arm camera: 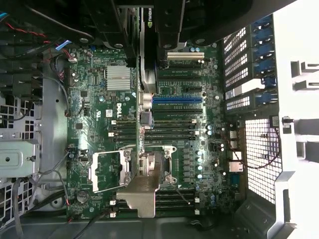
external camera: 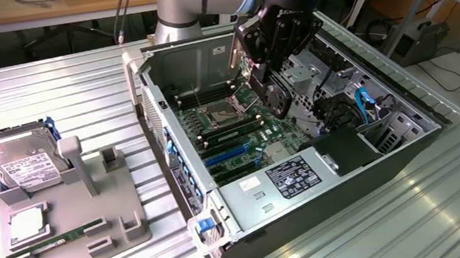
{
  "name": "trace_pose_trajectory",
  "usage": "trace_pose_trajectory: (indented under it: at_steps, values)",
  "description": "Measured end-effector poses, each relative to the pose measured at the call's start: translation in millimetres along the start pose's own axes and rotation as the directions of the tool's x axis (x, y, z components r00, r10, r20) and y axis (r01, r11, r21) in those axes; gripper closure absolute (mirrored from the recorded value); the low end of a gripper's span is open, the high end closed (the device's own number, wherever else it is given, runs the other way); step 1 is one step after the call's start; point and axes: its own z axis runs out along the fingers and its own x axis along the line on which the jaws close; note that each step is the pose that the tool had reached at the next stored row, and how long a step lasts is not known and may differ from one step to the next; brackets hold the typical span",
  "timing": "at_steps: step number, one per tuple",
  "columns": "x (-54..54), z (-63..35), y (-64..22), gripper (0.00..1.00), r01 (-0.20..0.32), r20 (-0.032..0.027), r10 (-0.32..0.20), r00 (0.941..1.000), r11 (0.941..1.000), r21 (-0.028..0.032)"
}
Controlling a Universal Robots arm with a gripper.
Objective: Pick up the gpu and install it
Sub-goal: 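Insert the gpu into the slot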
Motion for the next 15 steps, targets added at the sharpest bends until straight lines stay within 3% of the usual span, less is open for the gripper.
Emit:
trace_pose_trajectory:
  at_steps: [10, 15]
  values:
    - [1.1, 0.6, 0.0, 0.74, 0.000, 0.0001, 0.000, 1.0000, 1.0000, -0.0003]
    - [1.5, 6.6, -0.1, 0.74, 0.097, -0.0011, -0.097, 0.9952, 0.9952, 0.0031]
